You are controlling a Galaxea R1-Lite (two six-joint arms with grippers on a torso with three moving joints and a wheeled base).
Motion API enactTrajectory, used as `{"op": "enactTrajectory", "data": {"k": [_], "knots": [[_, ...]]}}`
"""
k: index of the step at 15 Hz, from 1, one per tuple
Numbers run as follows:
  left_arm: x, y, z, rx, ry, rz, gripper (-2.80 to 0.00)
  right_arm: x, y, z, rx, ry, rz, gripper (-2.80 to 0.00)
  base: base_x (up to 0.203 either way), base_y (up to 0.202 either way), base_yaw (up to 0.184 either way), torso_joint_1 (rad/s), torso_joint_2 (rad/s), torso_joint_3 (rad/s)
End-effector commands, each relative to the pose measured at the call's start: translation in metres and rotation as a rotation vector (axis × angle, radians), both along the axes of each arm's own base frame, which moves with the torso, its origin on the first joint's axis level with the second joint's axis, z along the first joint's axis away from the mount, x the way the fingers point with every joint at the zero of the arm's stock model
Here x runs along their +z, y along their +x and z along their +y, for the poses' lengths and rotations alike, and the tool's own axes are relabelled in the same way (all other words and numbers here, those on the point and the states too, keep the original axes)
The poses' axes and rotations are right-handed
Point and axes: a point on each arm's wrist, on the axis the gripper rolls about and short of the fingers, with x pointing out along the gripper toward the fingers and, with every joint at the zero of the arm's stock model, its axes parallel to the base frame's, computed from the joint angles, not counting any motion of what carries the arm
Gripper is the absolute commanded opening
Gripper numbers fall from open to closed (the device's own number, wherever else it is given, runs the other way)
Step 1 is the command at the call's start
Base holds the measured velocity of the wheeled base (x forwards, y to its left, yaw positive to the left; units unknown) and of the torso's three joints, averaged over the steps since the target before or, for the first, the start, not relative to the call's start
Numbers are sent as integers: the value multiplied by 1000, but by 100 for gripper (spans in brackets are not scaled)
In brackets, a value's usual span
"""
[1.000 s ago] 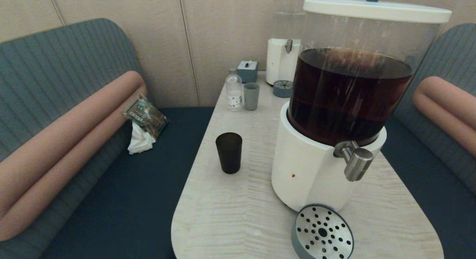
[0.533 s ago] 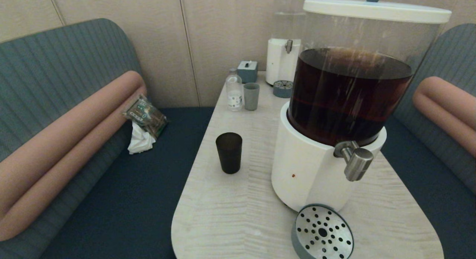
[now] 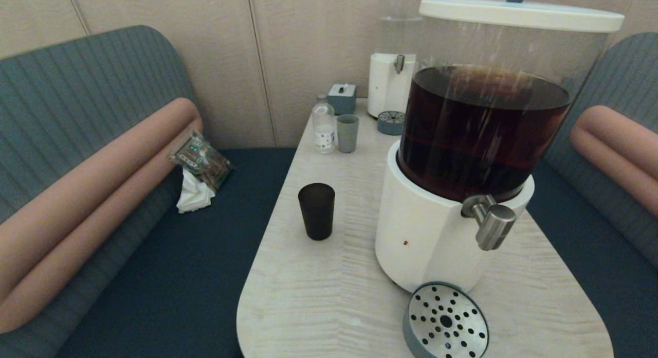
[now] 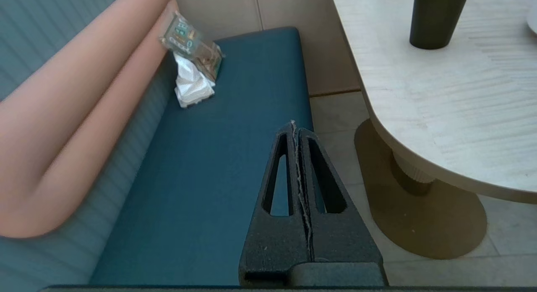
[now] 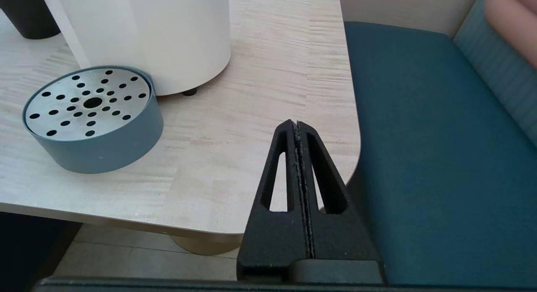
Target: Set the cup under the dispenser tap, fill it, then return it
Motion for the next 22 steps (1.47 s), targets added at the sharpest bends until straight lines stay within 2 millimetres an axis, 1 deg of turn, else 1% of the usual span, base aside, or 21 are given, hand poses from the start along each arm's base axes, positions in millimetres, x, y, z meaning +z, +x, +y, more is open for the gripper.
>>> {"op": "enactTrajectory", "data": {"k": [1,7,11,16,18,19,22], "knots": [[0,0,0,-1,-4,2,-280,-2,0,0,0,-1,3,-280,0,0,0,0,0,0],[-5,0,0,-8,-89,60,-280,-2,0,0,0,-1,3,-280,0,0,0,0,0,0],[-4,0,0,-5,-131,45,-280,-2,0,0,0,-1,3,-280,0,0,0,0,0,0],[-4,0,0,-4,-131,45,-280,-2,0,0,0,-1,3,-280,0,0,0,0,0,0],[-4,0,-1,25,-131,43,-280,-2,0,0,0,-1,2,-280,0,0,0,0,0,0],[-4,0,0,-2,-131,45,-280,-2,0,0,0,-1,3,-280,0,0,0,0,0,0],[-4,0,0,-5,-131,44,-280,-2,0,0,0,-1,2,-280,0,0,0,0,0,0]]}}
